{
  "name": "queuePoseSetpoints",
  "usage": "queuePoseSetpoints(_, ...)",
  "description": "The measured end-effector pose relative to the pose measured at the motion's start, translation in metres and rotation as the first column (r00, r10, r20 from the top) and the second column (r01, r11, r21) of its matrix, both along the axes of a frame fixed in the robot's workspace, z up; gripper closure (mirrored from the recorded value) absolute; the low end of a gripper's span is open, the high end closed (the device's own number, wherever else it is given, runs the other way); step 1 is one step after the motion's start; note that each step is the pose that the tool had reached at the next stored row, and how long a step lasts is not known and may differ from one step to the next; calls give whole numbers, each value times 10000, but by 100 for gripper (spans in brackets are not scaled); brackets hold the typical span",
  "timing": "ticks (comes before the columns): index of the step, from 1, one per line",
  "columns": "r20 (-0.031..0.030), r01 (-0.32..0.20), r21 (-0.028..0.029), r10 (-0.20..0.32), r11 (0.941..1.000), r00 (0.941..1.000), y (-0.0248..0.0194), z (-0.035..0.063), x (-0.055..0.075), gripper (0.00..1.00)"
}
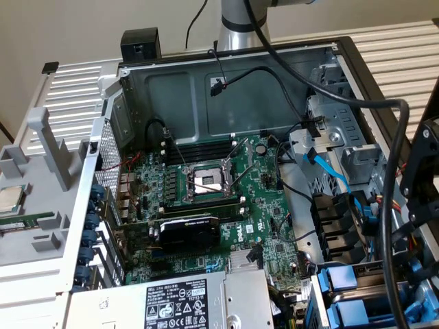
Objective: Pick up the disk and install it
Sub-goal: 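Insert the first disk wire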
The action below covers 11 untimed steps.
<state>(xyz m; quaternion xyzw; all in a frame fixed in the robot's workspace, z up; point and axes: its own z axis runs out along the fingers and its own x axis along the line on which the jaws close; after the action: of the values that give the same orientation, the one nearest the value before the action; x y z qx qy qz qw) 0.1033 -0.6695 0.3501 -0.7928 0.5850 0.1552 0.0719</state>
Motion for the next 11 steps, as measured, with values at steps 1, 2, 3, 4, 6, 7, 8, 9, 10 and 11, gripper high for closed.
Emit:
queuePoseSetpoints(1,10,-92,10,92,10000,10000,1,-1,1,61)
queuePoseSetpoints(2,23,-205,10,205,9998,9998,0,-2,1,61)
queuePoseSetpoints(3,32,-300,10,300,9995,9995,0,-2,4,61)
queuePoseSetpoints(4,45,-396,11,396,9992,9992,0,-3,7,61)
queuePoseSetpoints(6,84,-538,6,538,9986,9985,0,-2,13,61)
queuePoseSetpoints(7,104,-592,5,592,9982,9982,-1,-2,19,61)
queuePoseSetpoints(8,122,-642,3,642,9979,9979,0,-2,28,61)
queuePoseSetpoints(9,136,-675,3,675,9977,9976,0,-3,36,61)
queuePoseSetpoints(10,151,-705,11,705,9975,9974,0,-7,41,61)
queuePoseSetpoints(11,167,-732,23,732,9973,9972,0,-13,41,61)
